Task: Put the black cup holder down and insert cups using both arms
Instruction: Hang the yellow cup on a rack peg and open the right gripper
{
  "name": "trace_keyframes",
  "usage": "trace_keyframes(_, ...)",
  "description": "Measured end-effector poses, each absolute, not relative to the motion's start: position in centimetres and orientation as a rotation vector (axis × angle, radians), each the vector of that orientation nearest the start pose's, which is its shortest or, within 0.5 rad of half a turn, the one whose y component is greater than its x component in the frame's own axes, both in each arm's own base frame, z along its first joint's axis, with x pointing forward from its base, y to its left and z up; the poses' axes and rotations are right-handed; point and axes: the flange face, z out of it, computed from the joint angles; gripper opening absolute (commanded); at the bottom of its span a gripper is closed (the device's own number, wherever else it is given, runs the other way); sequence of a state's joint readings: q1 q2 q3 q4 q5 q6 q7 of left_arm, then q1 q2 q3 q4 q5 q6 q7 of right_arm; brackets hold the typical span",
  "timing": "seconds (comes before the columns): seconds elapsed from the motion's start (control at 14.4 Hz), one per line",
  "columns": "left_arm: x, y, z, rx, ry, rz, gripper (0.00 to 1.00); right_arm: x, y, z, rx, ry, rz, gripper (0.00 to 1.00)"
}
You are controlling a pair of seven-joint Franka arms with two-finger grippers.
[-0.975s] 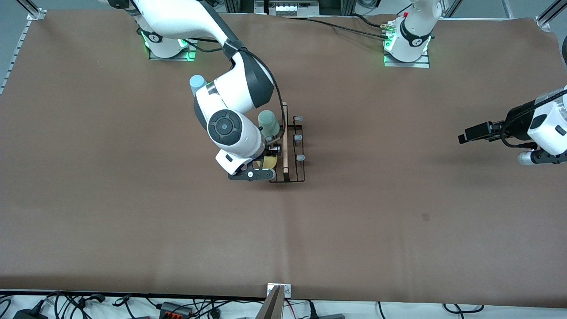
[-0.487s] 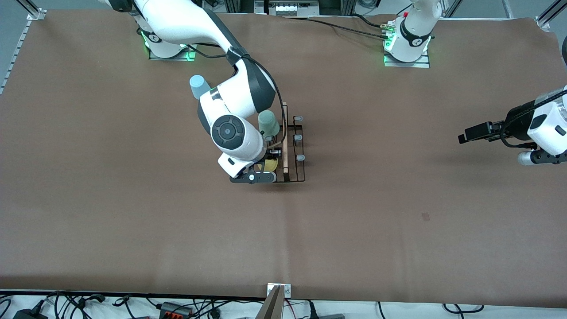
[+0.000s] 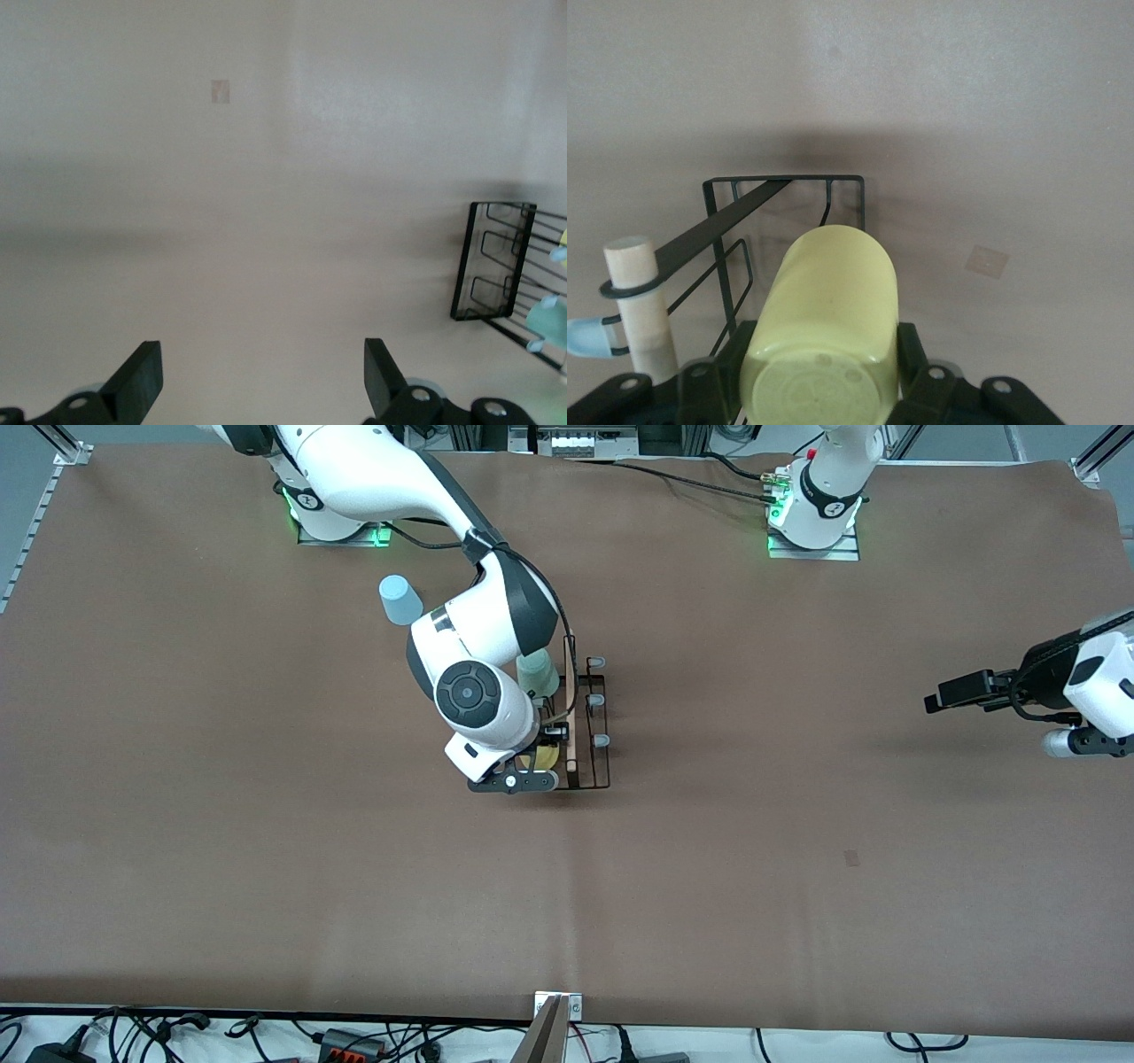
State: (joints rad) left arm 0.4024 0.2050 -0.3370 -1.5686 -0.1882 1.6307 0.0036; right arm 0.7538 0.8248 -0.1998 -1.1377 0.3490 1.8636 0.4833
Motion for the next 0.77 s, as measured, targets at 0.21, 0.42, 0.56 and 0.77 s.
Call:
trace_keyframes(0.21,61.1,6.7,50.6,-3.456,-0.145,0.219,1.00,59.9,45.9,30.8,-3.017,-0.026,0.242,1.00)
trace_keyframes(0.42,61.4,5.1,51.3,-3.461,-0.108,0.220,1.00,60.0,45.9,31.2,-3.014,-0.026,0.225,1.00)
trace_keyframes(0.56,61.4,4.5,51.6,-3.456,-0.108,0.225,1.00,60.6,45.3,32.4,-3.014,-0.012,0.191,1.00)
trace_keyframes(0.77,61.4,4.5,51.7,-3.452,-0.121,0.226,1.00,62.1,43.0,36.6,-3.012,0.033,0.115,1.00)
